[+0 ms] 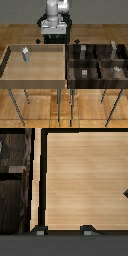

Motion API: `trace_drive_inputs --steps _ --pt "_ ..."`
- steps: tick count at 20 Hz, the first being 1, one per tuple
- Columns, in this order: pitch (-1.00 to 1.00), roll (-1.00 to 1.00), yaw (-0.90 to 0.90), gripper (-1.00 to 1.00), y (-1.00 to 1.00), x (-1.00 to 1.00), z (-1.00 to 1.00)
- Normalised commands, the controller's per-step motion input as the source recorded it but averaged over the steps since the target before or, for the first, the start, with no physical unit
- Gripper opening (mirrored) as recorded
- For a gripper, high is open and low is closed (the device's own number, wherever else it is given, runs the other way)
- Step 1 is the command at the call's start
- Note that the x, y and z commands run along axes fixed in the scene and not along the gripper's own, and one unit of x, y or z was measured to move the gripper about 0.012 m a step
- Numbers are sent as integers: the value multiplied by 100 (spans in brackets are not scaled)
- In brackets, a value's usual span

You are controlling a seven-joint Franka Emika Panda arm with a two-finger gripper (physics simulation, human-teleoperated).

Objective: Place the milk carton into the appropriate compartment.

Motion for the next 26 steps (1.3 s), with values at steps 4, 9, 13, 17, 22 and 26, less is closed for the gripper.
trace_drive_inputs --steps 4,9,13,17,22,26 --pt "0 0 0 100 0 0 0" --pt "0 0 0 100 0 0 0" --pt "0 0 0 100 0 0 0" --pt "0 0 0 100 -75 0 0" --pt "0 0 0 100 -100 0 0" --pt "0 0 0 100 -100 0 0"
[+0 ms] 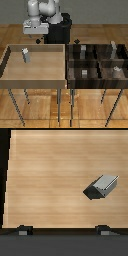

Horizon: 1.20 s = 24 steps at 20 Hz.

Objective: Place the milk carton into the appropriate compartment.

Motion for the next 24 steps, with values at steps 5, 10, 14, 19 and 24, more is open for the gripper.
trace_drive_inputs --steps 5,10,14,19,24 --pt "0 0 0 100 -100 0 0" --pt "0 0 15 100 -60 0 0" --pt "0 0 98 100 0 0 0" --pt "0 0 18 100 0 0 0" --pt "0 0 0 100 0 80 0"
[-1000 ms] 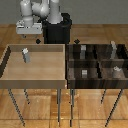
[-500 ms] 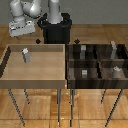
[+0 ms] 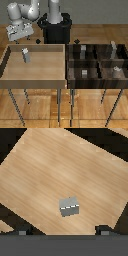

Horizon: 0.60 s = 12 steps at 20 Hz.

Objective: Place the milk carton into the appropriate compartment.

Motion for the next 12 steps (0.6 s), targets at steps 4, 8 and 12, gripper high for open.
trace_drive_inputs --steps 4,8,12 --pt "0 0 0 100 0 25 -25" --pt "0 0 0 100 25 0 -100" --pt "0 0 0 100 0 0 -50"
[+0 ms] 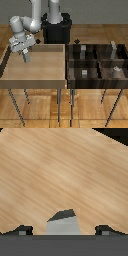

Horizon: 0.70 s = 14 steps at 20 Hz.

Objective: Place the milk carton into the appropriate compartment.

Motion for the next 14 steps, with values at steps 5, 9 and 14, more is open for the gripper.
trace_drive_inputs --steps 5,9,14 --pt "0 0 0 -100 0 0 -40" --pt "0 0 0 -100 0 0 0" --pt "0 0 0 -100 0 0 60"
